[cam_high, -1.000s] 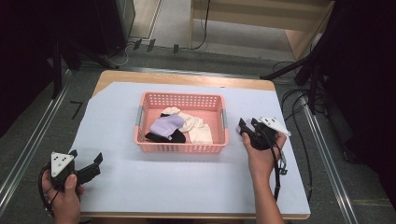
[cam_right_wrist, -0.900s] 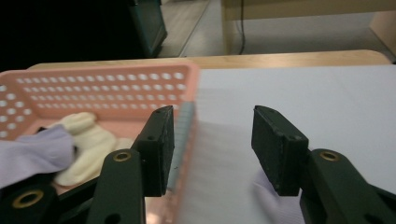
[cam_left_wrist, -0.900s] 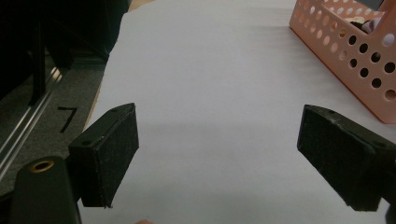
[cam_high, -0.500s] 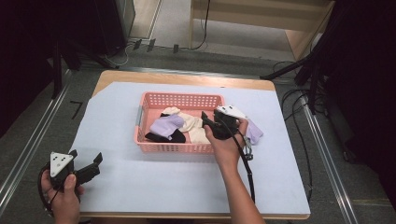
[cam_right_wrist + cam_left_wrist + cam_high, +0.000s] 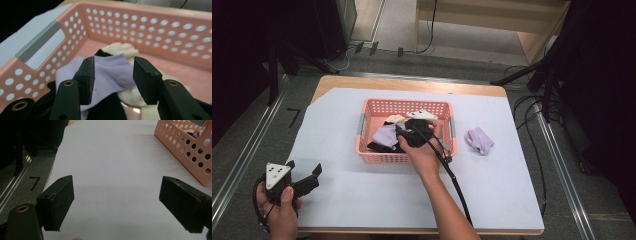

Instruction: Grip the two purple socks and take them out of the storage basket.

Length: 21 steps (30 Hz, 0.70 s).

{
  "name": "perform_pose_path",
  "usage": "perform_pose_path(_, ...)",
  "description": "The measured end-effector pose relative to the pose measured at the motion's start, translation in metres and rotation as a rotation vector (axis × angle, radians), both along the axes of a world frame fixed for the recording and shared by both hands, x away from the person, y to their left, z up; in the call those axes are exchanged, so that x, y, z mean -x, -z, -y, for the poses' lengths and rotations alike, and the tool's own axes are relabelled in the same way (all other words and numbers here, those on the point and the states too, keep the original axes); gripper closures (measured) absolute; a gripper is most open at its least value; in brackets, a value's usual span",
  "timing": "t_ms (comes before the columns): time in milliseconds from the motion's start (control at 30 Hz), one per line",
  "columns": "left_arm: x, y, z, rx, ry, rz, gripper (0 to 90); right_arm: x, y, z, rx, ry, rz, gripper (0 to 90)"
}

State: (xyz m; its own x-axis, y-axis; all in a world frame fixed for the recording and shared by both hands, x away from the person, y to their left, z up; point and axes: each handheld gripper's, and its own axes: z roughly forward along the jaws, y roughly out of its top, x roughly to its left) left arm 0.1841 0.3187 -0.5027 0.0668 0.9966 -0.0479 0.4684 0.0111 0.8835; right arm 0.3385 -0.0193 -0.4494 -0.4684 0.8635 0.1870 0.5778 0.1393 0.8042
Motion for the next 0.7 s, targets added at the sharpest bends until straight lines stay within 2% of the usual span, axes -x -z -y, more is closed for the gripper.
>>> perform_pose_path(67,0.000,0.000,0.000,0.000,0.000,0.000,13.8,-0.001,0.001,-0.005,0.012,-0.008,-0.016,52.8)
perform_pose_path(100,0.000,0.000,0.000,0.002,0.000,0.002,13.9,-0.002,0.003,-0.013,0.037,-0.017,-0.042,52.3)
perform_pose_path(200,0.000,0.000,0.000,0.005,-0.002,0.002,13.8,-0.003,0.005,-0.020,0.052,-0.029,-0.058,51.2)
perform_pose_path(267,0.000,0.000,0.000,0.006,-0.001,0.001,13.8,-0.005,0.008,-0.027,0.078,-0.040,-0.099,49.3)
perform_pose_path(333,0.000,0.000,0.000,0.005,-0.001,0.001,13.8,-0.005,0.009,-0.029,0.093,-0.042,-0.112,48.8)
perform_pose_path(367,0.000,0.000,0.000,0.004,0.000,0.001,13.8,-0.006,0.012,-0.032,0.116,-0.054,-0.140,47.1)
perform_pose_path(433,0.000,0.000,0.000,0.005,-0.001,0.001,13.8,-0.008,0.015,-0.037,0.128,-0.066,-0.167,46.8)
perform_pose_path(500,0.000,0.000,0.000,0.004,-0.001,0.001,13.8,-0.010,0.018,-0.038,0.122,-0.078,-0.186,55.3)
perform_pose_path(567,0.000,0.000,0.000,0.005,-0.001,0.001,13.9,-0.012,0.020,-0.039,0.110,-0.094,-0.219,67.5)
perform_pose_path(633,0.000,0.000,0.000,0.006,-0.001,0.000,13.8,-0.012,0.021,-0.039,0.109,-0.111,-0.231,79.2)
perform_pose_path(667,0.000,0.000,-0.001,0.006,-0.001,0.000,13.8,-0.012,0.021,-0.039,0.109,-0.111,-0.231,79.2)
perform_pose_path(700,0.000,0.000,0.000,0.006,-0.001,0.000,13.8,-0.012,0.020,-0.037,0.096,-0.120,-0.241,86.8)
